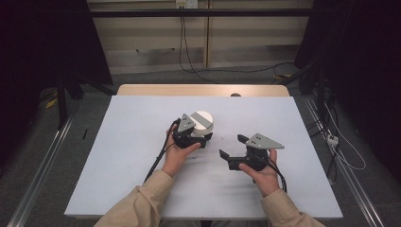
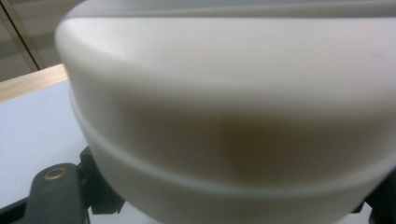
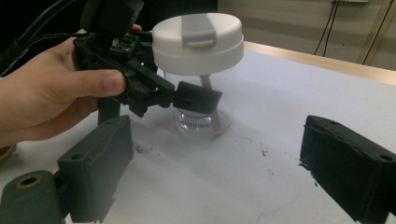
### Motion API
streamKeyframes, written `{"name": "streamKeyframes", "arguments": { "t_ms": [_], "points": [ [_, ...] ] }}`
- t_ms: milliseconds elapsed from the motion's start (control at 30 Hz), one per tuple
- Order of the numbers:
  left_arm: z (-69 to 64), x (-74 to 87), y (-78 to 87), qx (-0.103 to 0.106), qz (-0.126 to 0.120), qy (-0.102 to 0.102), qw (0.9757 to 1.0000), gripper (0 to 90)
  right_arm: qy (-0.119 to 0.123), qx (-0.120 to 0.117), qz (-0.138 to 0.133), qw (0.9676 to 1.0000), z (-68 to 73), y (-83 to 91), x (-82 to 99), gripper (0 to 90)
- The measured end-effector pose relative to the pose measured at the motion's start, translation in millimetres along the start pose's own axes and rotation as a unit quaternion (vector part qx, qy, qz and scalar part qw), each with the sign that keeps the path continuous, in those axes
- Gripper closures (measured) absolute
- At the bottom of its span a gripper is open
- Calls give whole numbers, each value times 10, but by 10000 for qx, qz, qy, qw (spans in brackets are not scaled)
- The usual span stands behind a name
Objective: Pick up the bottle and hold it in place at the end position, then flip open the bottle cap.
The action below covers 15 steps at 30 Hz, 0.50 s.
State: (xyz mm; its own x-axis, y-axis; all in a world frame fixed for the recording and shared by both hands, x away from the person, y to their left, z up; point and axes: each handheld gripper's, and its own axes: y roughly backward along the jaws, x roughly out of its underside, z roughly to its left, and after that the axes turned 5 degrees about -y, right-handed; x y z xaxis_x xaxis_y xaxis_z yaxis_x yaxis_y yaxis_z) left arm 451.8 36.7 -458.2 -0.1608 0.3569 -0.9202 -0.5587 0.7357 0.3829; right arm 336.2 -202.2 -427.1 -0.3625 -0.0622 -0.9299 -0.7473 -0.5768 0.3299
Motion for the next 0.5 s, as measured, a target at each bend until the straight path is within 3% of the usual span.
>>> {"name": "streamKeyframes", "arguments": {
  "t_ms": [500],
  "points": [
    [5, 0, 0, 2, 18, 8, 10000, 185, -12, -46, 68, 10000, 2, -160, -93, 110]
  ]
}}
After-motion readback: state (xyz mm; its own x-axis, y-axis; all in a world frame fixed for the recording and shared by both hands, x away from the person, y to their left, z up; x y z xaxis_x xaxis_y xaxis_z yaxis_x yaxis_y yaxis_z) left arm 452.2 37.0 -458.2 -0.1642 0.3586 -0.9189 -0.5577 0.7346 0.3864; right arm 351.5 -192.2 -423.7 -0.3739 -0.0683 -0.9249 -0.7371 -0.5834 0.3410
